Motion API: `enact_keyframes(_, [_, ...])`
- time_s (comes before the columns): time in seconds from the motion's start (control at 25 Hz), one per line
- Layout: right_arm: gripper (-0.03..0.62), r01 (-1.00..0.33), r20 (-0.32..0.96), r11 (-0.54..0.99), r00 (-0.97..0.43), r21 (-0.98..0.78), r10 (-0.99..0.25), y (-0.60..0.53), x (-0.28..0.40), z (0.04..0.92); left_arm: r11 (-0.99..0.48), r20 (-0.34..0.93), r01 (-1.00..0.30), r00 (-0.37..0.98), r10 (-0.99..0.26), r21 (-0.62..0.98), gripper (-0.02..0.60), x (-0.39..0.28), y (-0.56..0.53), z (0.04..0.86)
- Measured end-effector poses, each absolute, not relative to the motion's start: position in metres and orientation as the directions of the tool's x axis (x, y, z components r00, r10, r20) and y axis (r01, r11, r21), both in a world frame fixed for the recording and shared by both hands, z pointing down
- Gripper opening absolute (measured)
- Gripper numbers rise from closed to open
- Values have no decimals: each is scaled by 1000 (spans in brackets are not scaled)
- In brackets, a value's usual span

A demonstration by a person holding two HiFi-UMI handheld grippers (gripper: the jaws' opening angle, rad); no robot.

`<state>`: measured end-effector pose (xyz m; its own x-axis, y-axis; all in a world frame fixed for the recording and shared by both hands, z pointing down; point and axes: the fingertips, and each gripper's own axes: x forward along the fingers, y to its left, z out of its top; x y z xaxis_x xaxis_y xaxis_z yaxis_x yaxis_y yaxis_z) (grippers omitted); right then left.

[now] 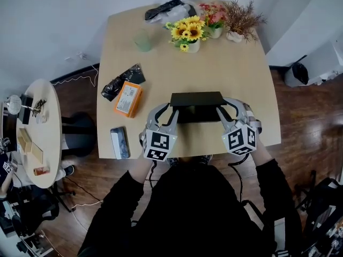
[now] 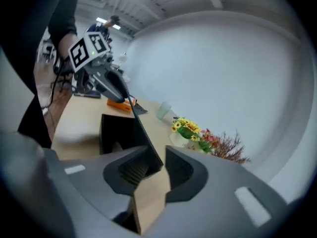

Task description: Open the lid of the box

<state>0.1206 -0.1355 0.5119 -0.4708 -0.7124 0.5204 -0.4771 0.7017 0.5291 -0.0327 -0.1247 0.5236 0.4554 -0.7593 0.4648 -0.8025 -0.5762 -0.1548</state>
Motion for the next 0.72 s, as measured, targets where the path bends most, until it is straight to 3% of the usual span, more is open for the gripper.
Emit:
enact_keyframes(0.04, [86,-439,527,701,-463,563,-713,-140,119,511,-570,462,-806,450,-764,-157,98,-33,-127,521])
enact_keyframes(0.08, [83,-422,534,708,-465,567,-706,-144,119,510,-565,460,-810,446,-768,-159,98,-33,-129,519])
enact_keyframes(0.24, [84,-448,548,765,-535,462,-644,-163,120,498,-601,483,-781,465,-742,-172,98,-27,-121,520])
enact_keyframes(0.4, [99,-498,543,801,-594,331,-594,-197,120,494,-650,590,-734,441,-676,-196,98,-21,-98,555])
enact_keyframes(0.72, [127,-598,529,798,-702,-75,-476,-271,123,513,-563,667,-816,347,-659,-132,95,-32,-87,590])
